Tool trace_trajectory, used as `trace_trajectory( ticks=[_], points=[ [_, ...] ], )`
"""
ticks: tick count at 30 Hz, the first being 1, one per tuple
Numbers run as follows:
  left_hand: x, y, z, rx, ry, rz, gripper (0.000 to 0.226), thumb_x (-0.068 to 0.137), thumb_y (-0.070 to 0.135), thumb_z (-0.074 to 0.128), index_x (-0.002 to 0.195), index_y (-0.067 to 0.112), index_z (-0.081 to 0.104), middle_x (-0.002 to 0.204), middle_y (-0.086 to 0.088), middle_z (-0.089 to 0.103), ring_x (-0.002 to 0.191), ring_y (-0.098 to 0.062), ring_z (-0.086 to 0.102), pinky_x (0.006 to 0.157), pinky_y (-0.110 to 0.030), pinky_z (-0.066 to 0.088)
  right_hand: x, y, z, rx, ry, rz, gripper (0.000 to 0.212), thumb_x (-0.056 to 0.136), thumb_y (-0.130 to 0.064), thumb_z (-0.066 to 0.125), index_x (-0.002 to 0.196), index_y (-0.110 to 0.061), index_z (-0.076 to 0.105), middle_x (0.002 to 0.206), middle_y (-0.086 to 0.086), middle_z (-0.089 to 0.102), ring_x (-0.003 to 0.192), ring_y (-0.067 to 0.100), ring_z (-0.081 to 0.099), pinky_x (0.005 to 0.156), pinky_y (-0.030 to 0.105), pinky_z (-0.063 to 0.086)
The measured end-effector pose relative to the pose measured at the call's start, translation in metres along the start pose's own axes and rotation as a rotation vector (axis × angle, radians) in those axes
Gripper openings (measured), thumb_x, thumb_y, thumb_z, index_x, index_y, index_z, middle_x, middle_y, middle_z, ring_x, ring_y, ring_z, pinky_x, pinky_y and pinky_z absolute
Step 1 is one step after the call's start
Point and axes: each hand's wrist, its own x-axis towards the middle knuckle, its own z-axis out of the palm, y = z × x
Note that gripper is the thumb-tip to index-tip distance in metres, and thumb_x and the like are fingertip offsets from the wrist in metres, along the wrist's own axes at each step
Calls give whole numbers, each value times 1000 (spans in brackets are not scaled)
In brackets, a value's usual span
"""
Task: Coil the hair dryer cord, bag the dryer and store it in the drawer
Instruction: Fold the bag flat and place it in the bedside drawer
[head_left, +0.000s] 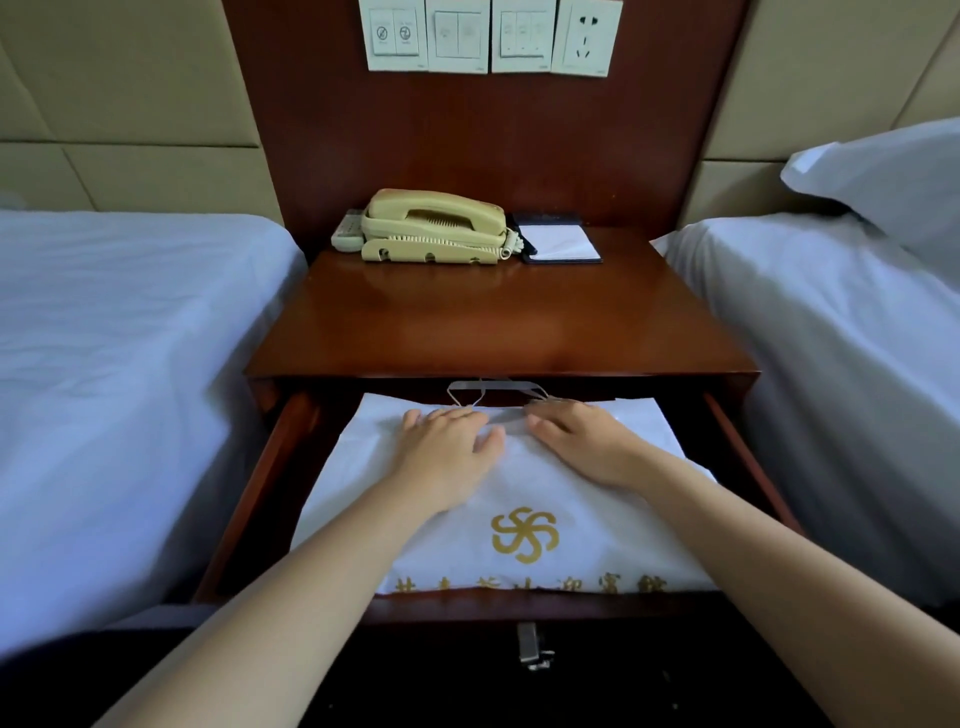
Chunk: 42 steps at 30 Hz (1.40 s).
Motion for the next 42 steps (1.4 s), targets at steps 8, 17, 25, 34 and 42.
trace_trajectory(
  ticks=[8,17,25,34,42],
  points=[
    [-61,-10,-9,10,-283,199,82,71,80,17,145,48,-1,158,17,-9,145,-8,-15,116,-47,-5,-72,-4,-1,-69,-231,-91,69,80,-68,43,141,-51,17,158,-12,7,146,12,-6,118,49,8],
    [-71,-14,-6,26,-333,222,81,81,68,45,141,55,-9,155,16,-26,139,-11,-31,113,-57,-9,-88,2,-3,-98,-320,-66,74,81,-58,56,134,-64,6,157,-13,-17,143,22,-21,118,52,3],
    [-44,-10,0,104,-295,116,81,86,63,42,140,52,-18,153,14,-30,140,-13,-32,109,-65,-9,-53,16,9,-62,-123,-73,87,76,-51,68,136,-62,6,158,-13,-6,146,24,-13,116,55,11],
    [-21,-1,3,286,-179,-42,73,99,35,34,142,40,-24,156,2,-28,143,-24,-25,107,-64,-11,-16,13,7,-172,-14,20,89,79,-50,65,145,-46,5,159,3,0,146,30,2,115,48,17],
    [-10,-15,1,77,-259,-51,65,95,54,25,144,44,-16,154,11,-29,143,-18,-24,114,-56,-6,-10,8,-1,-296,115,127,71,86,-47,56,145,-43,17,146,11,30,130,35,33,100,43,37]
  ],
)
